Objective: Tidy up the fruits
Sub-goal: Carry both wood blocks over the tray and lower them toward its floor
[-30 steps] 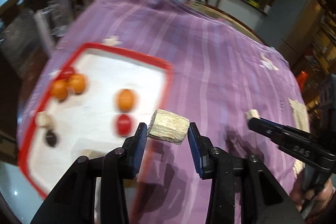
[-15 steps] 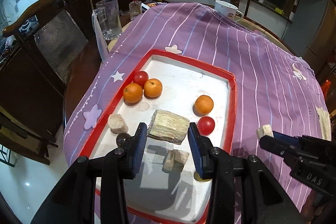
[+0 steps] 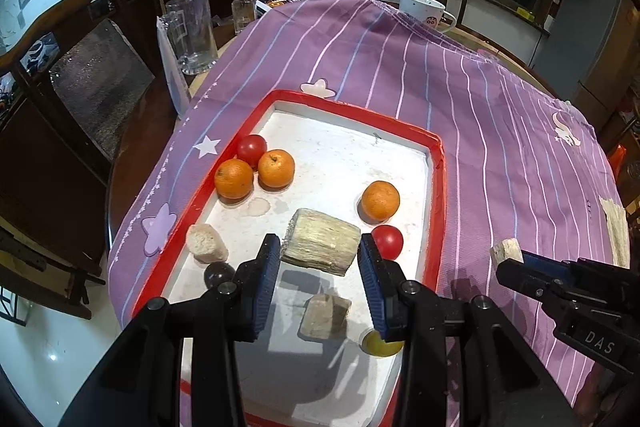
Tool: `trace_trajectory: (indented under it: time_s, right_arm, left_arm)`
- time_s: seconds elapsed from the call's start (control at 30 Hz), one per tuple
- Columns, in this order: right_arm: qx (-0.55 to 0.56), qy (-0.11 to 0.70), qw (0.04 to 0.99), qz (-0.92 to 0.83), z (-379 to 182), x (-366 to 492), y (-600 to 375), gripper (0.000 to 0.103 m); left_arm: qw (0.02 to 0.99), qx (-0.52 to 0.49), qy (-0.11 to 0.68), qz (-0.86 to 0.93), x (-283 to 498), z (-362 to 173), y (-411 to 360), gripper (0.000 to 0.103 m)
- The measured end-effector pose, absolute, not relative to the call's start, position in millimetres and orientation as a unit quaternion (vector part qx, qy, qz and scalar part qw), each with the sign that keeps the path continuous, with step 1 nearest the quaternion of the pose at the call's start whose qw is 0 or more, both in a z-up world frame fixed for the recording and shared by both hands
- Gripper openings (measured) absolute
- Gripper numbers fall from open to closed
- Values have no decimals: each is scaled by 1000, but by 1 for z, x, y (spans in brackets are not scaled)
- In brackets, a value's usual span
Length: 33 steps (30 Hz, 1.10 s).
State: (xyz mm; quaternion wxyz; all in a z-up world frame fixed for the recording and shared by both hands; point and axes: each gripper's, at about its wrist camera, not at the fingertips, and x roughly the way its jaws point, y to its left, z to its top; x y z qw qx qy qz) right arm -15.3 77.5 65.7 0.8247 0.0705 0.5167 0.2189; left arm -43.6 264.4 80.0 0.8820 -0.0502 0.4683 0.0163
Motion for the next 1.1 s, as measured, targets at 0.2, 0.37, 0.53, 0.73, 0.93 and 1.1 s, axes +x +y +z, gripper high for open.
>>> trace_trajectory:
  time_s: [0.2,0.37,0.53,0.73,0.93,1.1]
  right_arm:
    - [75,522,823,213,60,-11,76,26]
    - [73,525,821,212,55,-8,80,26]
    - [60,526,819,221,53,-4,92,26]
    - [36,521,816,249,56,0,123,26]
    - [11,509,814,281,59,3,158,26]
    - [5,509,811,289,54,6,172,26]
  left_arm:
    - [877,-50,478,12,-35,71,264,39]
    - [871,-52,488,12,-30,61,268,39]
    - [864,-62,499,22,-26,51,281,39]
    - [860,-67,504,34,-20,45,295,39]
    - [861,-45,504,47,-7,44,305,39]
    - [859,-41,509,48,0,39,309,39]
